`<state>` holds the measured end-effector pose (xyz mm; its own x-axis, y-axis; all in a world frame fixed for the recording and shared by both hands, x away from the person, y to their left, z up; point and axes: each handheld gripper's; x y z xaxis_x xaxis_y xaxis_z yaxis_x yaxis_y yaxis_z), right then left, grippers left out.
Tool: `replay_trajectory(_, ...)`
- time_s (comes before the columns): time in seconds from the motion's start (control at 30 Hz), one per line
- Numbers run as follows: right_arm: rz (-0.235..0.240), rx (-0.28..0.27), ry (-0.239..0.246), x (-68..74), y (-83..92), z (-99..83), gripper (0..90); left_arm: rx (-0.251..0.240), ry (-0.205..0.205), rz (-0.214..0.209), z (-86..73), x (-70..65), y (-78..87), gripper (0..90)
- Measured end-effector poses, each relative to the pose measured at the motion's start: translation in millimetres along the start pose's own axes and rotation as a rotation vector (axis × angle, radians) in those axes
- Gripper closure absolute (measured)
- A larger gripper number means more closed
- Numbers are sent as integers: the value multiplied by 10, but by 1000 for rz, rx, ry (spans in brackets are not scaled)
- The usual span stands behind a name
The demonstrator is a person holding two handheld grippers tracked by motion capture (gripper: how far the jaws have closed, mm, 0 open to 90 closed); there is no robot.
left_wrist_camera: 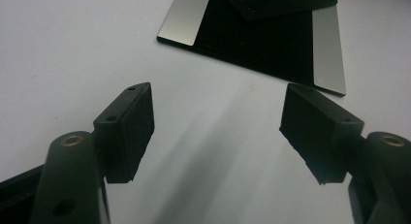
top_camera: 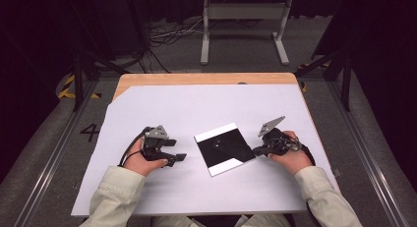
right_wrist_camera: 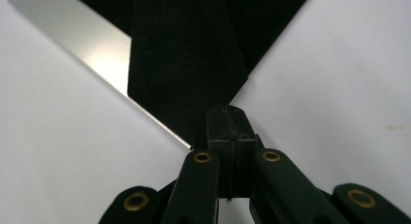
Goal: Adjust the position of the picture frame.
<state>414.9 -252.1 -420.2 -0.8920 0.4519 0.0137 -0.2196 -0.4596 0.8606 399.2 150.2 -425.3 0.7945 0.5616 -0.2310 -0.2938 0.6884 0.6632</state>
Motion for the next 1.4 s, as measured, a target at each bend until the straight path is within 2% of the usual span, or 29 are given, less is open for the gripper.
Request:
replay_trajectory(0.1,22,10,29,133,2,25,900,-12,3,8,4,28,48,287)
replay_trajectory(0.23,40,10,61,236,-12,54,900,-18,9,24,-13,60,92,287)
replay_trajectory(0.43,62,-13,78,341,-67,90,900,-19,2,41,-70,77,101,288)
replay_trajectory(0.63,102,-49,90,464,-164,171,900,-38,15,55,-148,108,142,289)
replay_trajectory(0.83,90,-63,100,502,-184,185,900,-51,32,66,-242,139,155,288)
replay_trajectory(0.9,91,-67,99,494,-182,175,900,-56,26,69,-265,137,155,288)
replay_trajectory(0.97,62,-43,113,495,-173,190,900,-71,3,78,-280,134,170,289)
replay_trajectory(1.03,62,-65,100,490,-124,190,900,-94,-11,83,-300,118,199,290)
replay_trajectory(1.1,53,-72,95,482,-86,184,900,-102,-22,83,-308,113,217,291)
replay_trajectory(1.2,40,-102,62,453,7,154,899,-103,-40,74,-328,112,245,296)
replay_trajectory(1.33,15,-142,30,411,110,100,892,-94,-17,46,-341,109,256,307)
replay_trajectory(1.4,4,-170,15,390,152,67,867,-97,-22,31,-336,109,248,307)
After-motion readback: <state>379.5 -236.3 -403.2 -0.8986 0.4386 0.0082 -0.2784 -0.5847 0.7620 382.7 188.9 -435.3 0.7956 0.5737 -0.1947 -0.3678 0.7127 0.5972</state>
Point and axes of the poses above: each handheld gripper's, and its own axes: y roughly backward along the jaws, z roughly out of its top, x roughly to its left, and after that the axes turned 4 degrees about y, right-handed
